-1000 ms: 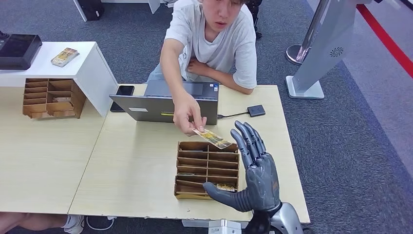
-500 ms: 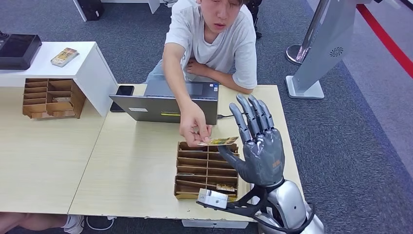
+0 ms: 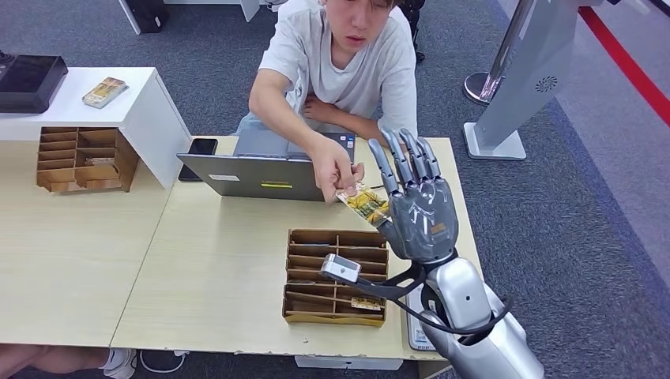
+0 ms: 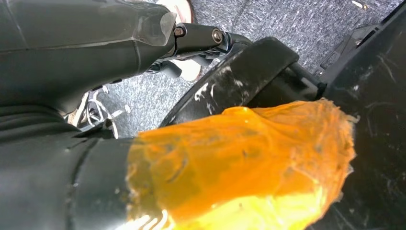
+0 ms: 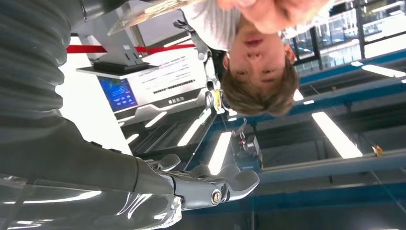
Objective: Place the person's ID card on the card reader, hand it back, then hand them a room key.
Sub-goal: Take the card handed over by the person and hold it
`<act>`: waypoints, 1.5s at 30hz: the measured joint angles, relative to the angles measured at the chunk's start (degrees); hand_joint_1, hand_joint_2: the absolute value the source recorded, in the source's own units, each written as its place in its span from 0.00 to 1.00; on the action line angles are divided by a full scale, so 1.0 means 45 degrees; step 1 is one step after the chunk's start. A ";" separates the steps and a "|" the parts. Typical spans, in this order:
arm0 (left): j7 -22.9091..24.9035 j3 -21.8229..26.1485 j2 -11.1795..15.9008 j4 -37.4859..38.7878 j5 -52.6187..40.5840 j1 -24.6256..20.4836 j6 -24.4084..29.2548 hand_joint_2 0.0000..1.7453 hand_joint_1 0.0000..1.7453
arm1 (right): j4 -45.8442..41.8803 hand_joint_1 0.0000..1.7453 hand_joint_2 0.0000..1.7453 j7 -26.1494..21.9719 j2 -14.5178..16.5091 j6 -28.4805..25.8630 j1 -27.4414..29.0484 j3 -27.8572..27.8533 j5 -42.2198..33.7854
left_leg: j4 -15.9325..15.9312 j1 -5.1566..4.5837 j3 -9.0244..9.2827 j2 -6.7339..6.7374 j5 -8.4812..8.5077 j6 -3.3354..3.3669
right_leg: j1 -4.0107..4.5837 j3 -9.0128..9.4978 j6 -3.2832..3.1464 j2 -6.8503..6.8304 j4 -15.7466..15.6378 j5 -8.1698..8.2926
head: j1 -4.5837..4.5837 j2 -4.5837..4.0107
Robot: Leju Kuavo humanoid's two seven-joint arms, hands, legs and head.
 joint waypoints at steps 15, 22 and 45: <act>0.0023 -0.0115 -0.0045 0.0000 0.0032 0.0001 0.0000 0.00 0.00 | 0.0739 0.00 1.00 0.0062 0.0000 0.0076 -0.0053 -0.0028 0.0000 | 0.0000 0.0000 -0.0002 -0.0001 0.0000 0.0000 | 0.0000 -0.0002 0.0000 0.0000 0.0000 0.0000 | -0.0002 0.0000; 0.0023 -0.0115 -0.0052 0.0000 0.0116 0.0004 0.0001 0.00 0.00 | 0.0755 0.27 1.00 0.0059 0.0000 0.0080 -0.0050 -0.0028 -0.0001 | 0.0000 0.0000 -0.0002 -0.0001 0.0000 0.0000 | 0.0000 -0.0002 0.0000 0.0000 0.0000 0.0000 | 0.0000 0.0003; -0.0006 -0.0115 -0.0042 0.0000 0.0386 0.0021 0.0000 0.00 0.00 | 0.0618 0.99 1.00 -0.0275 0.0000 -0.0136 0.0230 -0.0313 -0.0140 | 0.0000 -0.0001 -0.0002 -0.0001 -0.0001 0.0000 | 0.0000 -0.0003 0.0000 0.0000 -0.0001 -0.0001 | 0.0000 0.0000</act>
